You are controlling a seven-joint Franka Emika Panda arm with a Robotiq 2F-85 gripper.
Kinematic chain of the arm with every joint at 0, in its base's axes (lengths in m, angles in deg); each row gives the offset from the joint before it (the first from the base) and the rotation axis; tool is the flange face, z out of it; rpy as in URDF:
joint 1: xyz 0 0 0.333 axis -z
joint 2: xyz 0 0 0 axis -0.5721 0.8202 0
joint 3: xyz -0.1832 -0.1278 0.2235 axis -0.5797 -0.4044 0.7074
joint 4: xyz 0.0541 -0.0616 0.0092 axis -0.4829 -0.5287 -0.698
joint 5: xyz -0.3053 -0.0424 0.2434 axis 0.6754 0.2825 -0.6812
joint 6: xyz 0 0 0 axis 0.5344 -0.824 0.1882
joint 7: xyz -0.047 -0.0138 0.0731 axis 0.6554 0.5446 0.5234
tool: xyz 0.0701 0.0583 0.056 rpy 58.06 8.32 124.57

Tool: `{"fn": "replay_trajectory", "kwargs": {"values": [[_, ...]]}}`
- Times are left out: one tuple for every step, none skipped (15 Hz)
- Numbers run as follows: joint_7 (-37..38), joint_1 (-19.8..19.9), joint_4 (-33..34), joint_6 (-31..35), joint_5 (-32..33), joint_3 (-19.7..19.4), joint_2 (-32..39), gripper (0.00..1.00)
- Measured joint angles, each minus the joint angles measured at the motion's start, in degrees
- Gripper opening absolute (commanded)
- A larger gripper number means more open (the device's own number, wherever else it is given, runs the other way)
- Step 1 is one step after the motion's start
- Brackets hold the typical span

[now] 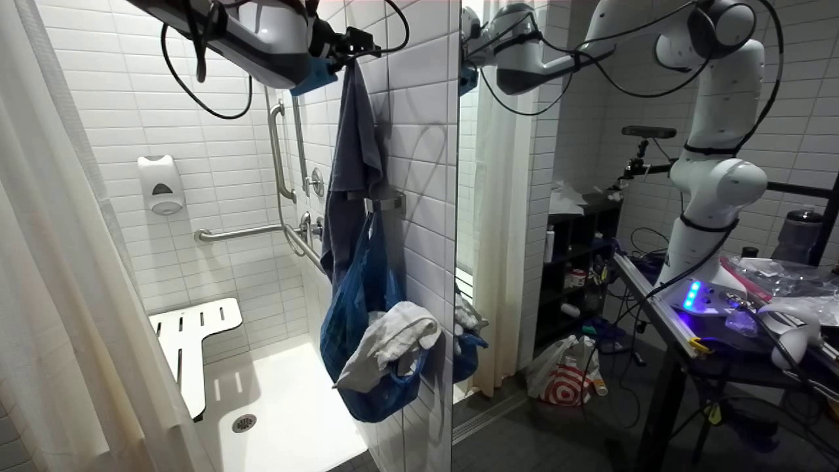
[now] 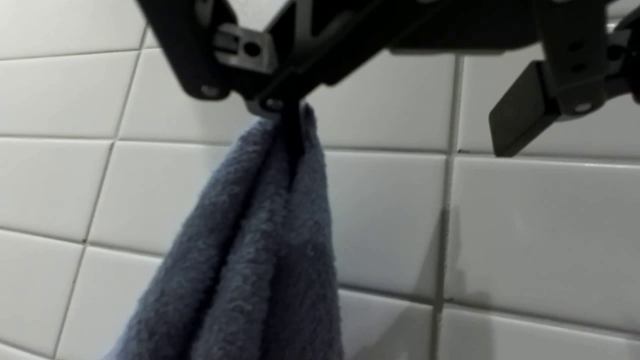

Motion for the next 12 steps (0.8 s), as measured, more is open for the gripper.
{"fn": "replay_trajectory", "kwargs": {"values": [[0.00,0.00,-0.07,0.04,-0.20,0.00,0.16,0.87],[-0.03,0.00,-0.14,0.06,-0.57,0.00,0.31,0.89],[-0.05,0.00,-0.23,0.06,-1.05,0.00,0.45,0.46],[-0.06,0.00,-0.32,0.08,-1.59,0.00,0.57,0.48],[-0.06,0.00,-0.36,0.21,-1.75,0.00,0.63,0.48],[-0.06,0.00,-0.36,0.34,-1.79,0.00,0.68,0.41],[-0.06,0.00,-0.36,0.43,-1.87,0.00,0.72,0.34],[-0.06,0.00,-0.36,0.49,-1.97,0.00,0.78,0.27],[-0.06,0.00,-0.36,0.56,-2.04,0.00,0.79,0.17],[-0.06,0.00,-0.36,0.62,-2.06,0.00,0.83,0.10],[-0.06,0.00,-0.37,0.67,-2.07,0.00,0.85,0.01],[-0.06,0.00,-0.37,0.72,-2.06,0.00,0.87,0.00]]}}
